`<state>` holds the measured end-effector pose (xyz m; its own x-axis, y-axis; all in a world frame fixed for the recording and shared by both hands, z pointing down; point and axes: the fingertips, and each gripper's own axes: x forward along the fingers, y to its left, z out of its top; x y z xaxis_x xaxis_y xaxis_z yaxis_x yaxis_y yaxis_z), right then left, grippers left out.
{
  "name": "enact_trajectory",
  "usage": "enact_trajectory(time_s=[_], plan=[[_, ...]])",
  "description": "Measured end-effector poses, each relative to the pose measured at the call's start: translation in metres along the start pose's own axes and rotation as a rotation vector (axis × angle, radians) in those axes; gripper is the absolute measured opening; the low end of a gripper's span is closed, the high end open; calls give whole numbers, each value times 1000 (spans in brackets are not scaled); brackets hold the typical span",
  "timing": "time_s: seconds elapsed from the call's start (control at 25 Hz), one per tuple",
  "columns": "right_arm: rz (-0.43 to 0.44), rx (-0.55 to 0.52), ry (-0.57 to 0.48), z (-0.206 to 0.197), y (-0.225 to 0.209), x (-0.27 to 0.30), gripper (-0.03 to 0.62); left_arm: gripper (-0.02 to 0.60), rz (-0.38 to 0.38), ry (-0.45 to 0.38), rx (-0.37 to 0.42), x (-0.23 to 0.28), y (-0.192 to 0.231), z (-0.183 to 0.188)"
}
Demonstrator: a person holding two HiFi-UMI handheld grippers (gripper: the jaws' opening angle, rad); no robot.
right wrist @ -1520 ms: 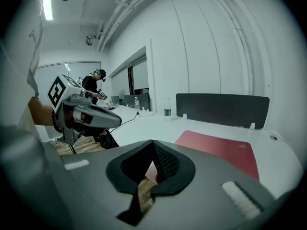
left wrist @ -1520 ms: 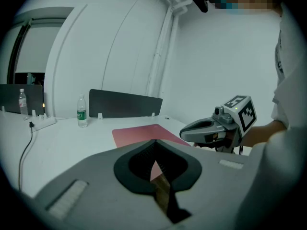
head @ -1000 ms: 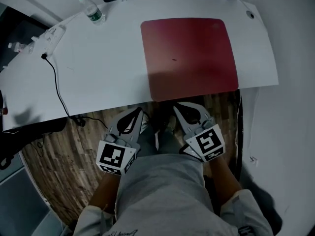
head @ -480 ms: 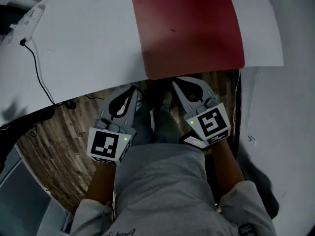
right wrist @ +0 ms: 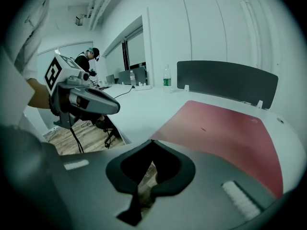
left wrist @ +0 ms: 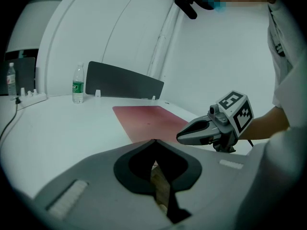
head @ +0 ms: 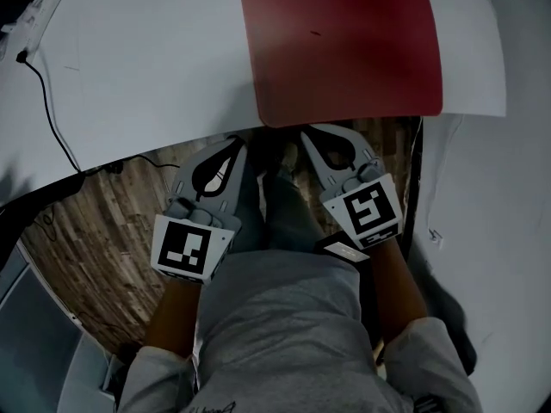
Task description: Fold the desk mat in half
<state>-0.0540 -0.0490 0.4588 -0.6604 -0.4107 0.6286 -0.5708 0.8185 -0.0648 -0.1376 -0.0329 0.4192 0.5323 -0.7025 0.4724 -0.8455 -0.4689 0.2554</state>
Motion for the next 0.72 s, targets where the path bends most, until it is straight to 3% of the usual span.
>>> enact_trajectory(time_s=[0.24, 0.72], plan=[[-8, -28, 51, -14, 4, 22, 34, 18, -12, 22, -9, 4, 8, -17], [-39, -348, 228, -38, 24, 60, 118, 20, -16, 47, -55, 3, 18, -33]])
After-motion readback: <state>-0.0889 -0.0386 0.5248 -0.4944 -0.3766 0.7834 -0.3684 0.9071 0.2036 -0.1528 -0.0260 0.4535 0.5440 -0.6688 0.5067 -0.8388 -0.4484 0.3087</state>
